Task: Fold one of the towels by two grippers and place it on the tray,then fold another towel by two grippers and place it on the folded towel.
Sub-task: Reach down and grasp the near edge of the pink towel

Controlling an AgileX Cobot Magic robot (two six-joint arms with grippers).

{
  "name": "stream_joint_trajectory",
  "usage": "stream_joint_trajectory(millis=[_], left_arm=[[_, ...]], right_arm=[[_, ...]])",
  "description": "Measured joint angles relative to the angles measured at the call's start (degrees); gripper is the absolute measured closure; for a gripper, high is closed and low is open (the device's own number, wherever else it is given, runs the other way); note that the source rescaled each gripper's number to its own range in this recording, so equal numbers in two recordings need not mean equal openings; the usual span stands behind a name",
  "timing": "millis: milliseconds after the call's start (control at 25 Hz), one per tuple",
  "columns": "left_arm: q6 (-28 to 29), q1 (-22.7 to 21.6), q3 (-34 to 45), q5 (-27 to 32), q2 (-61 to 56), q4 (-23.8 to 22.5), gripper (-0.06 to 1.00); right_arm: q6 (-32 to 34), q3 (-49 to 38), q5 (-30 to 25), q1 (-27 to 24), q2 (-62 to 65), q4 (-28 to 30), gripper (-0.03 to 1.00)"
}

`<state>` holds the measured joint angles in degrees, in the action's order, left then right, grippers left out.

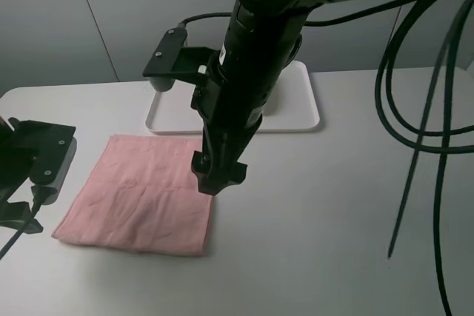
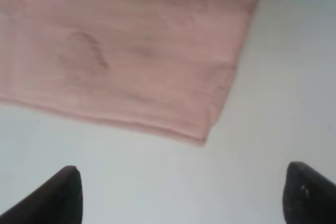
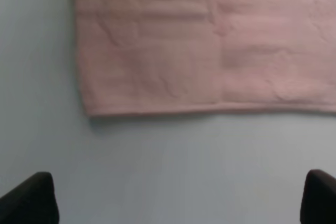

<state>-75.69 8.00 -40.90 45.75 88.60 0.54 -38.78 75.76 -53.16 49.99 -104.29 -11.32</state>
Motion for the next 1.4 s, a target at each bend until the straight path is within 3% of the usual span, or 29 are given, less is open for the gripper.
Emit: stream_joint_trajectory(millis=[240,400,800,1120,1400], left_arm=[[-3.87,0.00,8.13,-8.86,-0.11,0.00,-0.05],[-5.01,0.00,9.13,-10.47,0.74,-0.54,-0.05],[-5.38,0.11,9.13,-14.49,6.13,-2.22,-0.06],[-5.38,4.26,9.13,-17.50,8.12,-3.50,-0.06],[-4.95,4.39,9.13,-17.38,8.21,-4.69,-0.06]], right_arm=[[0.37,-0.09,1.07,7.45,-5.67,2.06,-0.03],[0.37,-0.09,3.05,9.91,-7.73,2.18,-0.03],[1.70,-0.09,4.99,10.28,-9.60,2.80,-0.03],[1.70,-0.09,5.11,10.50,-9.70,2.80,-0.03],[1.70,-0.09,5.11,10.50,-10.20,2.80,-0.03]])
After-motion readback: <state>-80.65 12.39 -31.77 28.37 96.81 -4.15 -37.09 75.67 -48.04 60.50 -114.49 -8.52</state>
